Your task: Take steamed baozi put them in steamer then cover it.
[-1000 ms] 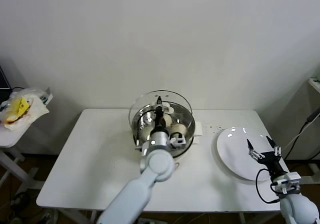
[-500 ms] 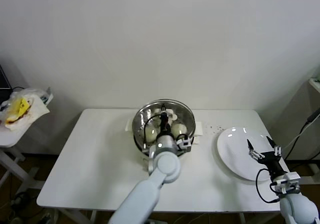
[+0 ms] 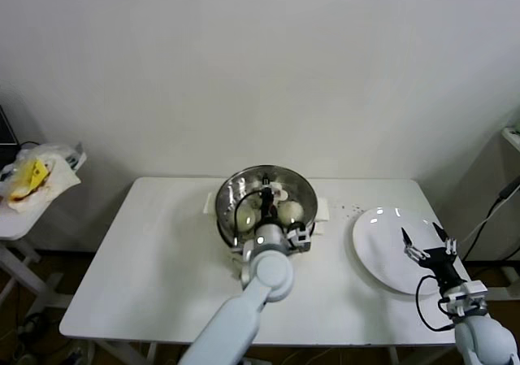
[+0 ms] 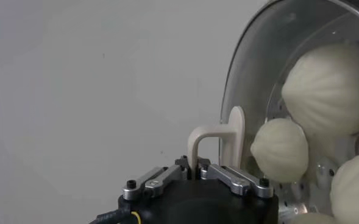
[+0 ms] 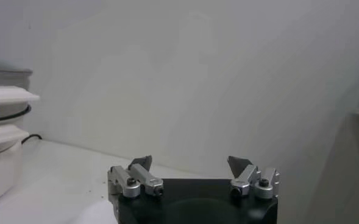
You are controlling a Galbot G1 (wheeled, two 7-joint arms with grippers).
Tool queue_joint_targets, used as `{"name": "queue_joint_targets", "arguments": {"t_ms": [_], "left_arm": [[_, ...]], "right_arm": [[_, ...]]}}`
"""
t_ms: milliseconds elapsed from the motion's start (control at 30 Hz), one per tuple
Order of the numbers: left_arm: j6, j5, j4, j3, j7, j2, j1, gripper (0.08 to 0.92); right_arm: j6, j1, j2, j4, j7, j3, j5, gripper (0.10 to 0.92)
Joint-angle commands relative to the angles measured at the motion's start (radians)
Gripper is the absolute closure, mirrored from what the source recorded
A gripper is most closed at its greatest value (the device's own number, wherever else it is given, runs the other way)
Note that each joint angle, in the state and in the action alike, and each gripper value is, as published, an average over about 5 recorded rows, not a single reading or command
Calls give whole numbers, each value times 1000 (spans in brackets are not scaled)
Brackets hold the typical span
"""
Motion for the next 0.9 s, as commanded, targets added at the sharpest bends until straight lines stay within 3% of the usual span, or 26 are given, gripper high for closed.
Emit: {"name": "queue_joint_targets", "arguments": {"t_ms": [33,433,900], "left_arm": [[50,0,1,2,0,-3,7,849],[50,-36,-40,14,-6,32,8,821],[50,-134,-342,36,23,161,103,428]], "right_arm": [[1,4,2,-4,-5,0,-5,203],[-39,1,-2,12,-2,6,-19,203],[-186,13,-6,53,19,4,0,203]]}}
